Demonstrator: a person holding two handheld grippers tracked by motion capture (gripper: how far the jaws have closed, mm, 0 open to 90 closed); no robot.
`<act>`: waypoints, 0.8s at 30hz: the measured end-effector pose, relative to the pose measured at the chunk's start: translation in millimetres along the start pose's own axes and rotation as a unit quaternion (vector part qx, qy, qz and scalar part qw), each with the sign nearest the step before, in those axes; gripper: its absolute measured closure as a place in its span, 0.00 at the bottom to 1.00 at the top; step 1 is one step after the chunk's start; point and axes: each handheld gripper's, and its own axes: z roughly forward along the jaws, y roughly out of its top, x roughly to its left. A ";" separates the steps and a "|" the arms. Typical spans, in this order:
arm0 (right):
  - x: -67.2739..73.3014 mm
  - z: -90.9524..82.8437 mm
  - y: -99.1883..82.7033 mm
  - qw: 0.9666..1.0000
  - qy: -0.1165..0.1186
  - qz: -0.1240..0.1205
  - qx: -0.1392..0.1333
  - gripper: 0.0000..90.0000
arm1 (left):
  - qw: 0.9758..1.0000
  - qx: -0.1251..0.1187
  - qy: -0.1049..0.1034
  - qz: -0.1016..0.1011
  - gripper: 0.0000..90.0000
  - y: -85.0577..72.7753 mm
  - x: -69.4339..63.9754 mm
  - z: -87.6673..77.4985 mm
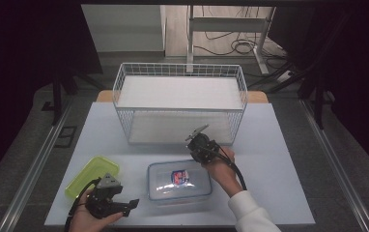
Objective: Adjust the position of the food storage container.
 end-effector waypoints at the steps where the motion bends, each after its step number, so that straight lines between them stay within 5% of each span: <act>1: 0.0 -0.8 -2.0 1.000 -0.002 -0.001 0.003 0.99 | 1.000 -0.001 0.000 -0.001 0.25 0.4 -0.2 0.1; 9: -5.8 -4.0 -15.0 1.000 -0.002 0.009 -0.002 0.99 | 1.000 -0.006 -0.006 -0.008 0.24 3.7 0.1 1.2; 14: -11.7 -20.7 -22.7 0.999 -0.010 0.024 -0.047 0.99 | 1.000 -0.026 -0.007 -0.014 0.23 5.9 2.1 -4.7; 16: -14.1 -41.5 -37.5 0.995 0.008 0.047 -0.091 0.99 | 0.999 -0.038 -0.009 -0.014 0.23 8.0 0.4 -8.5; 24: -5.6 -69.6 -93.8 0.985 0.047 0.078 -0.150 0.90 | 0.998 -0.050 -0.017 -0.025 0.23 13.8 -0.6 -9.4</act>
